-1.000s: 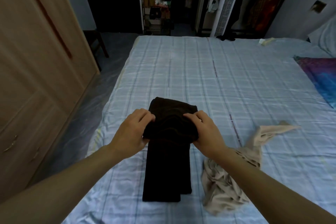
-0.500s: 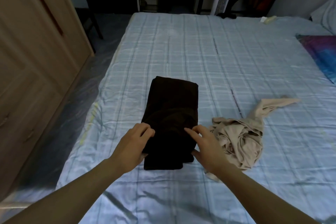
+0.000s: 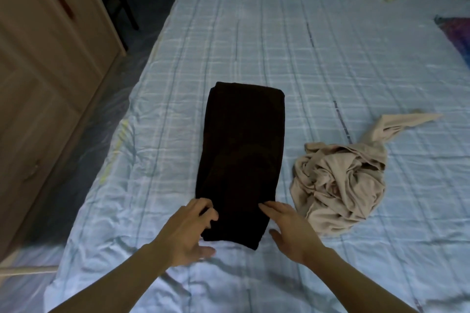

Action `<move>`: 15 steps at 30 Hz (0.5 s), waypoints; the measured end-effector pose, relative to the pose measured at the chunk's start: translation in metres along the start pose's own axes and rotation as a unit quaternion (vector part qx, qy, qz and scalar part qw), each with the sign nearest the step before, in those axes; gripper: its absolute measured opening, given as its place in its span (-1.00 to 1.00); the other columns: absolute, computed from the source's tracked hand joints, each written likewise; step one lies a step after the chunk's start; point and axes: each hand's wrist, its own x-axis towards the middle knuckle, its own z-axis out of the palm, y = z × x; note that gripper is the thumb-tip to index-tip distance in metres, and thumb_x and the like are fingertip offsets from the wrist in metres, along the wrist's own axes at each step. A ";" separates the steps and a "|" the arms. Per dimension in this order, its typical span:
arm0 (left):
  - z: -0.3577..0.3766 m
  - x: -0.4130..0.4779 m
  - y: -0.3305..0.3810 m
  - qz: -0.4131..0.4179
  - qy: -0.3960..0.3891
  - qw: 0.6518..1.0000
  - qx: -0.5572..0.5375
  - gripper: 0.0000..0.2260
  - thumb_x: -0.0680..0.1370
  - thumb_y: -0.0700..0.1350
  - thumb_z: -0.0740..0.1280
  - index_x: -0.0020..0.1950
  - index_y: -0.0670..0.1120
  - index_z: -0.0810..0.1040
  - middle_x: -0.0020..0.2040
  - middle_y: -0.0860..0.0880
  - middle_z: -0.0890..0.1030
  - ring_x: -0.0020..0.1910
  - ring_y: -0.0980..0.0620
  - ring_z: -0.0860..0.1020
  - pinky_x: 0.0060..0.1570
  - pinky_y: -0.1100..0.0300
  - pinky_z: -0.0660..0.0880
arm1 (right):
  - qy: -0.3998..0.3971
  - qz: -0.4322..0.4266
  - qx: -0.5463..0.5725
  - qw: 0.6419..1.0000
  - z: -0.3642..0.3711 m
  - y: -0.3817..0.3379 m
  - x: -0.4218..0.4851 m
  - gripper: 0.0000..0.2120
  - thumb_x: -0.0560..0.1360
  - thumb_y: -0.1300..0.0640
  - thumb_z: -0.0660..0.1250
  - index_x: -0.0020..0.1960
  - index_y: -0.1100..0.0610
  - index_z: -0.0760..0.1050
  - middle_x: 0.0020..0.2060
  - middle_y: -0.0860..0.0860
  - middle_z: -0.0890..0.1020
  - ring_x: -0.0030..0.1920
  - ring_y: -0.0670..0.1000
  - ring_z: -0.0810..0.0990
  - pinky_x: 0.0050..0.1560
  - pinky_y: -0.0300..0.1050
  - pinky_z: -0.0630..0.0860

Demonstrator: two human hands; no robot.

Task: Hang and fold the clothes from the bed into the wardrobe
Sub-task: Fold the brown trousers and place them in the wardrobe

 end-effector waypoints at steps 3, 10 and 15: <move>-0.025 0.013 0.004 0.001 0.119 0.993 -0.009 -0.53 0.50 0.30 0.28 0.18 -0.03 0.56 0.15 0.09 0.53 0.06 0.06 0.53 0.00 0.13 0.51 | 0.131 0.004 0.044 0.990 -0.028 -0.013 0.018 -0.64 0.53 0.27 0.25 0.30 0.08 0.53 0.16 -0.02 0.59 0.16 0.02 0.55 0.16 -0.14 0.49; -0.040 0.088 0.005 -0.099 0.195 0.976 -0.018 -0.46 0.64 0.22 0.08 0.52 -0.04 0.33 0.54 -0.03 0.29 0.51 -0.03 0.26 0.37 -0.01 0.38 | 0.188 0.011 0.022 0.982 -0.042 -0.032 0.100 -0.46 0.62 -0.15 0.15 0.55 0.01 0.22 0.52 0.08 0.27 0.51 0.12 0.20 0.48 0.08 0.23; 0.005 0.131 -0.017 -0.094 0.107 0.988 -0.065 -0.39 0.61 0.29 -0.12 0.63 0.10 -0.04 0.63 0.12 -0.15 0.59 0.16 -0.22 0.58 0.04 -0.03 | 0.098 0.008 -0.013 0.995 -0.002 -0.003 0.143 -0.40 0.61 -0.27 0.03 0.60 -0.14 0.00 0.61 0.03 -0.05 0.59 0.12 -0.17 0.56 0.19 -0.14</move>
